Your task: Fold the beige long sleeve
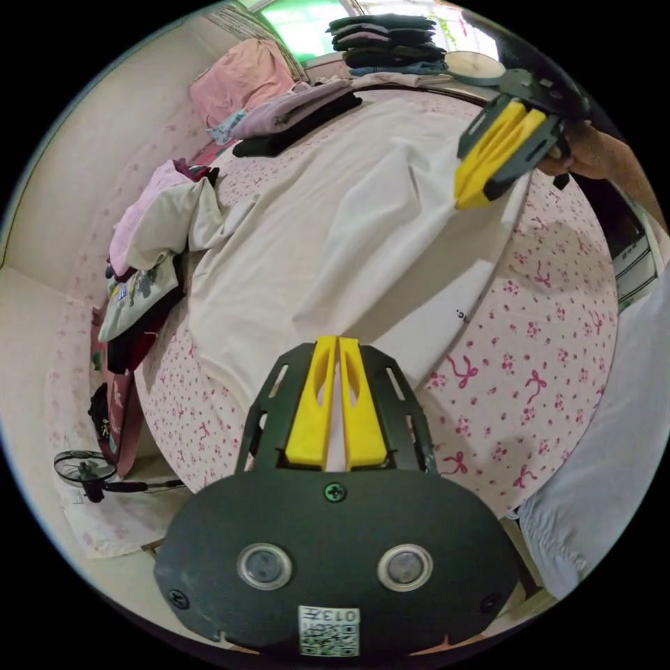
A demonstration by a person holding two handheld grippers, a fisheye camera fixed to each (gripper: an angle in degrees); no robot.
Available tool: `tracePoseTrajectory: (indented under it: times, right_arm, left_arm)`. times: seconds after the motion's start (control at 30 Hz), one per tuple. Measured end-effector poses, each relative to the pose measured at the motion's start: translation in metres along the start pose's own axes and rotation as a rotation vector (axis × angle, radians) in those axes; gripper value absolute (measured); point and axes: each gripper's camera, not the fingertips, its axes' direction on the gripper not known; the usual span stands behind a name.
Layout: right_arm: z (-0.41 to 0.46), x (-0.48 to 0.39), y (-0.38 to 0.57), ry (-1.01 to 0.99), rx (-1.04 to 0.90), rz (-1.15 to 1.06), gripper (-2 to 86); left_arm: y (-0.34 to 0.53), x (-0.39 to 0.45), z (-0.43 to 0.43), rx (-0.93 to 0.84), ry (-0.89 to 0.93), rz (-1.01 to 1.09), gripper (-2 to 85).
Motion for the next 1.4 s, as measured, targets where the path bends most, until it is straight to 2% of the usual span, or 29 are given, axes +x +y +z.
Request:
tracePoseTrajectory:
  times: [0.1, 0.23, 0.33, 0.4, 0.5, 0.57, 0.73, 0.87, 0.97, 1.13, 1.27, 1.33, 1.4]
  right_arm:
    - [0.022, -0.007, 0.014, 0.052, -0.139, 0.014, 1.3]
    - [0.008, -0.005, 0.039, 0.061, -0.109, 0.103, 2.4]
    - [-0.027, 0.02, 0.075, 0.224, -0.052, 0.322, 3.7]
    - [-0.06, 0.05, 0.12, 0.377, -0.002, 0.581, 6.7]
    - [-0.083, 0.082, 0.173, 0.458, -0.03, 0.848, 8.3]
    - [-0.087, 0.09, 0.191, 0.469, -0.024, 0.904, 8.7]
    - [-0.075, 0.1, 0.199, 0.381, -0.032, 0.9, 6.2]
    - [-0.075, 0.092, 0.193, 0.453, -0.083, 0.828, 2.2]
    - [-0.096, 0.084, 0.206, 0.533, 0.0, 0.881, 1.6]
    - [-0.089, 0.091, 0.233, 0.443, -0.041, 0.967, 1.8]
    - [-0.113, 0.078, 0.235, 0.569, 0.011, 0.991, 1.3]
    - [-0.121, 0.065, 0.221, 0.571, 0.081, 0.904, 1.0]
    - [-0.11, 0.045, 0.183, 0.444, 0.139, 0.695, 0.7]
  left_arm:
    - [0.005, -0.004, -0.009, 0.02, 0.051, -0.015, 0.0]
    - [0.017, -0.006, -0.012, -0.016, 0.059, 0.006, -0.1]
    - [0.028, -0.015, -0.021, 0.027, 0.079, -0.052, -0.2]
    - [0.031, -0.025, -0.027, 0.063, 0.083, -0.126, -0.2]
    - [0.029, -0.036, -0.032, 0.12, 0.184, -0.189, -0.2]
    - [0.025, -0.037, -0.036, 0.138, 0.142, -0.209, -0.2]
    - [0.024, -0.048, -0.023, 0.105, 0.101, -0.307, -0.2]
    - [0.029, -0.053, -0.012, 0.075, 0.068, -0.367, -0.2]
    - [0.033, -0.053, -0.001, 0.036, 0.053, -0.399, -0.2]
    - [0.039, -0.054, 0.015, -0.016, 0.082, -0.462, -0.2]
    - [0.039, -0.049, -0.005, 0.014, -0.033, -0.471, -0.2]
    - [0.032, -0.04, -0.018, 0.082, -0.045, -0.42, -0.2]
    - [0.019, -0.026, -0.022, 0.12, -0.009, -0.332, -0.2]
